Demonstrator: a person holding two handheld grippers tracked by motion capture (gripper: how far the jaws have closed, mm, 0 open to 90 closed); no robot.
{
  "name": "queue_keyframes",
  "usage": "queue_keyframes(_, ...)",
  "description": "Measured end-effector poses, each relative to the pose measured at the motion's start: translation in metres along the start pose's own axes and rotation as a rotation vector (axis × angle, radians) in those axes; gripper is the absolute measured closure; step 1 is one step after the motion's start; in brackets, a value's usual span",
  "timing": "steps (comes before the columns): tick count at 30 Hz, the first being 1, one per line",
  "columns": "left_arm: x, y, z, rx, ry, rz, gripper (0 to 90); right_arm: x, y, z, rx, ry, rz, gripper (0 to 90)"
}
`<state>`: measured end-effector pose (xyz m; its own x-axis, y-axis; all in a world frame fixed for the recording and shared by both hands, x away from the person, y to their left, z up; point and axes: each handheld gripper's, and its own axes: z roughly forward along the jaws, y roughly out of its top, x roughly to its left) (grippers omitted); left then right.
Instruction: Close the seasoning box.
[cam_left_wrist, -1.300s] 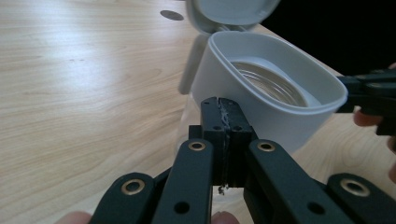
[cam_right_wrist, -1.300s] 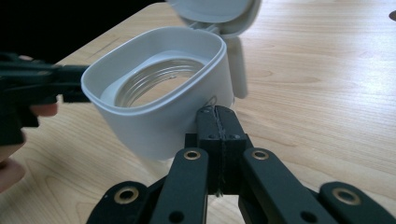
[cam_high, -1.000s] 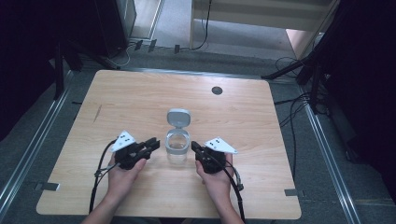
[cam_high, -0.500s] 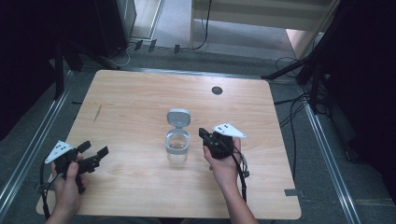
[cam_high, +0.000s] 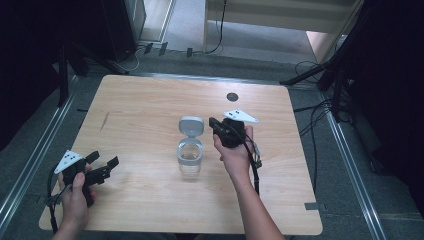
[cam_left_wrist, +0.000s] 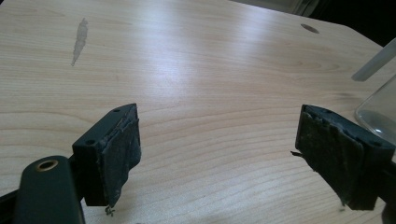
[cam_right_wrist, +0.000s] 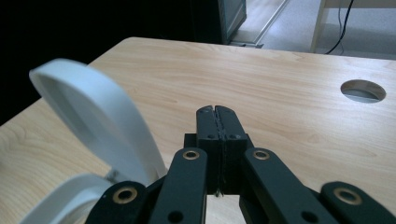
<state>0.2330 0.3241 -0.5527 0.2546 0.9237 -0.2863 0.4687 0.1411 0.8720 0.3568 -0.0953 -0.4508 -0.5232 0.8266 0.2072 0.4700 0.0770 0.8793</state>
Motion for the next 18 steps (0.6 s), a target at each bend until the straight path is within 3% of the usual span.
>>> queue_keyframes(4, 0.000, 0.000, 0.000, -0.001, -0.001, 0.004, 13.9, 0.001, 0.007, 0.004, -0.008, 0.009, -0.001, 90.0)
queue_keyframes(7, 0.000, 0.000, -0.001, -0.006, -0.009, -0.003, 14.0, 0.003, 0.012, 0.004, -0.044, 0.076, -0.039, 90.0)
queue_keyframes(12, 0.001, 0.000, -0.001, -0.003, -0.016, -0.004, 14.0, 0.010, 0.001, -0.013, -0.023, 0.198, -0.084, 90.0)
queue_keyframes(13, 0.001, 0.000, 0.000, -0.001, -0.017, -0.005, 13.9, 0.012, -0.003, -0.019, -0.012, 0.190, -0.113, 90.0)
queue_keyframes(15, 0.000, 0.000, 0.000, 0.005, -0.013, 0.004, 14.0, 0.013, -0.005, -0.022, -0.012, 0.180, -0.122, 90.0)
queue_keyframes(18, -0.001, 0.000, 0.001, 0.008, -0.008, 0.015, 14.0, 0.008, -0.013, -0.036, -0.021, 0.155, -0.098, 90.0)
